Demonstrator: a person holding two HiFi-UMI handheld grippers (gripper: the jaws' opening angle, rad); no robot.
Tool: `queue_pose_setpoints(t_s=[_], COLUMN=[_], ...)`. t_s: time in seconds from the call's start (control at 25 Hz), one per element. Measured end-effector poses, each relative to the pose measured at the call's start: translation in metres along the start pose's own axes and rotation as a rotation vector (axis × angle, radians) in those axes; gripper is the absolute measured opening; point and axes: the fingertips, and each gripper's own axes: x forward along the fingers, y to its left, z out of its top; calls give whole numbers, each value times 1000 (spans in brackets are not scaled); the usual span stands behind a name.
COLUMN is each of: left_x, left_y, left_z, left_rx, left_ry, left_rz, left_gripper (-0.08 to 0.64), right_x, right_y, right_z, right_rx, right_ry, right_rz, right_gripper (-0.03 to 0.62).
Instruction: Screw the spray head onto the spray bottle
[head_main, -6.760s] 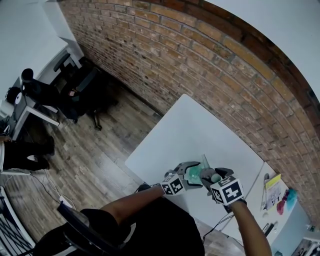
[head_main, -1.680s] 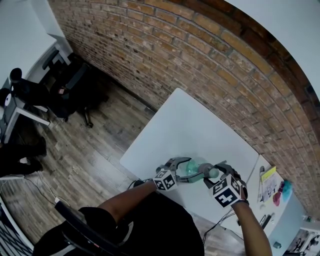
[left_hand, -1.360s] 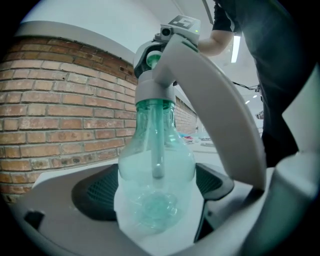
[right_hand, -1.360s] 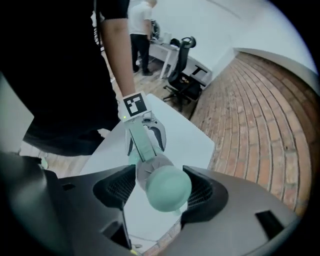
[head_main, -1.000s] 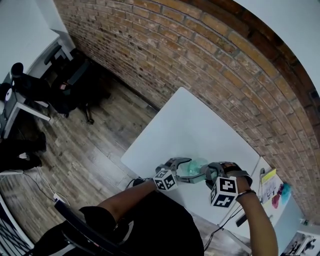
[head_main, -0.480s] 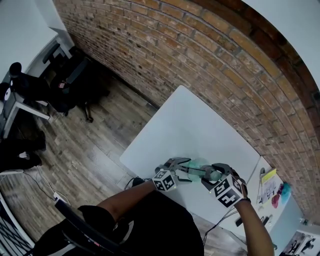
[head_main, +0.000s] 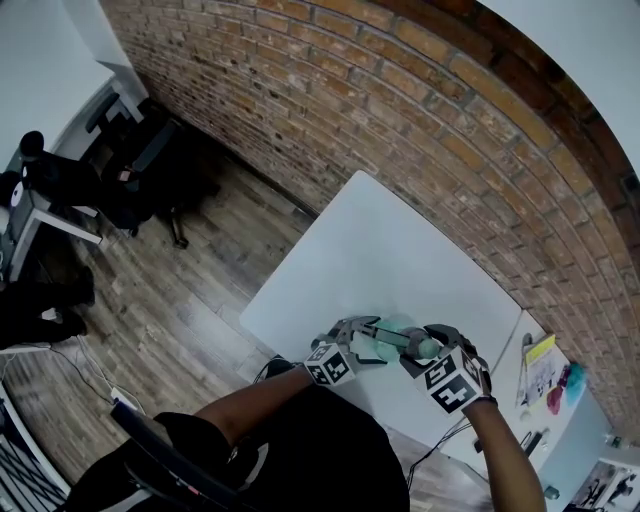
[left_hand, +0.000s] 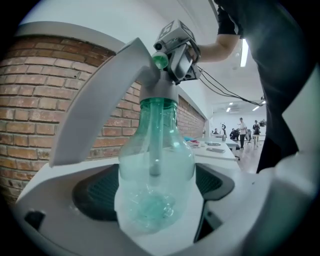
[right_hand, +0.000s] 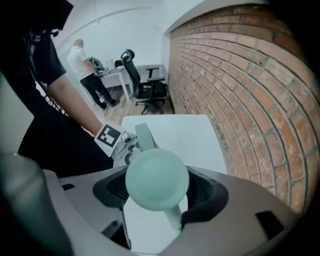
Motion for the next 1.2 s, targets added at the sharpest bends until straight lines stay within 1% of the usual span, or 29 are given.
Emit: queue_pose_setpoints(t_s=[0.12,0.24,0.4,0.48,0.56,0.72,0.8,0.88,1.04,1.2], left_x=[-1,-3,-2,0,3,2,2,3,2,7], left_y=[-1,0,0,0,1,0,0,1,1,2], left_z=[3,6,9,9,11,9,7,8,8,13], left_rx=[-8,3,26,23,20,9,0,-2,-7,-17], left_ry=[-6,-4,-2,2,4,10,16,18,25,27], left_rz=[1,3,2,1,-1,-13,-15,-16,-13,-6], left_gripper=[476,476,476,477,476,476,476,476,476,476], right_x=[-4,-12,-14,-12,-10,1,5,5,6,3], right_y=[1,5,19,18,13,8,7,5,8,2], right_z=[2,7,1,-1,-3,-14,-16,-16,-14,-14], right_rx=[-149,-306,-518,-621,-698,-793,-817,-795,-674,-551], right_ry=[19,35,108,143,169,225,236,234,202,191], right_rz=[-16,-20,64,69,58,42,19,12,39,26], right_gripper=[285,289,288,288,287,287,287,287,287,287])
